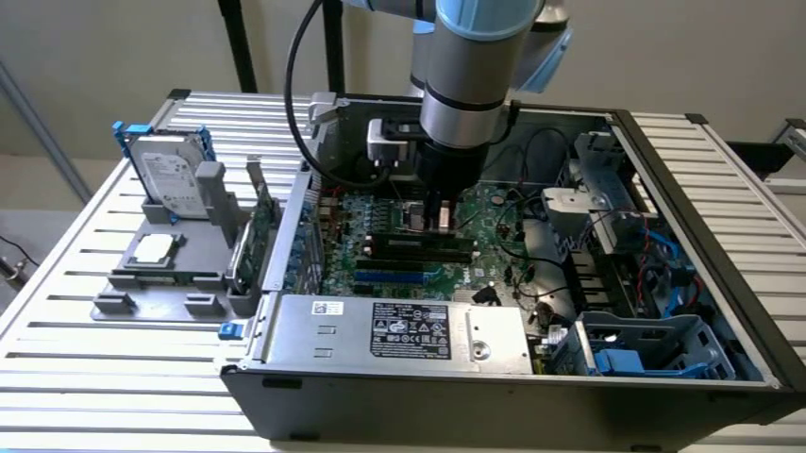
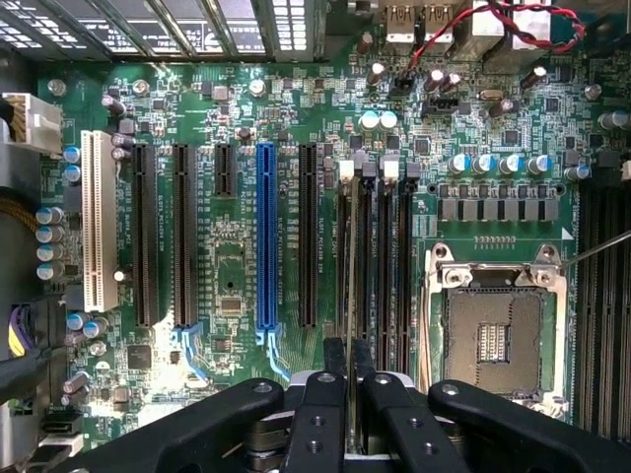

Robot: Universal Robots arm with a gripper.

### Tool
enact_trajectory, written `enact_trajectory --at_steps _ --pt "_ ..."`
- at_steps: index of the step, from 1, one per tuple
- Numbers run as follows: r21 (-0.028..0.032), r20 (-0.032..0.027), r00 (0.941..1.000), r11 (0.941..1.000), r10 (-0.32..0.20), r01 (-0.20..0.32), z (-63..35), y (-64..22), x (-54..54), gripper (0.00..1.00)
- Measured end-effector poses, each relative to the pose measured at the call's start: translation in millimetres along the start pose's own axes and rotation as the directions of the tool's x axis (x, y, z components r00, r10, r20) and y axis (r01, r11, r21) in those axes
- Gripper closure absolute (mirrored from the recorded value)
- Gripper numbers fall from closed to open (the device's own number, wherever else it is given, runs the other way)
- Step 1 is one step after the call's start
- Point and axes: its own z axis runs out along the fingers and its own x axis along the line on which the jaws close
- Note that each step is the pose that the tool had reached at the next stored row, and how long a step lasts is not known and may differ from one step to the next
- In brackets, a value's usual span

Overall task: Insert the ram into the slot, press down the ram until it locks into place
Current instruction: 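Insert the ram into the slot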

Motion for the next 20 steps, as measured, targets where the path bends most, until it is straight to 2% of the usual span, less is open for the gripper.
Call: enact_trajectory --at_steps 3,14,20 --pt "-0.0002 -0.0007 0.9999 0.9999 -0.015 0.015 0.0 0.0 0.0 0.87" --pt "-0.0001 0.003 0.9999 0.9999 -0.014 0.014 2.4 -0.1 0.2 0.87" --pt "-0.0002 0.0029 0.9999 0.9999 -0.014 0.014 6.1 -0.4 0.3 0.87"
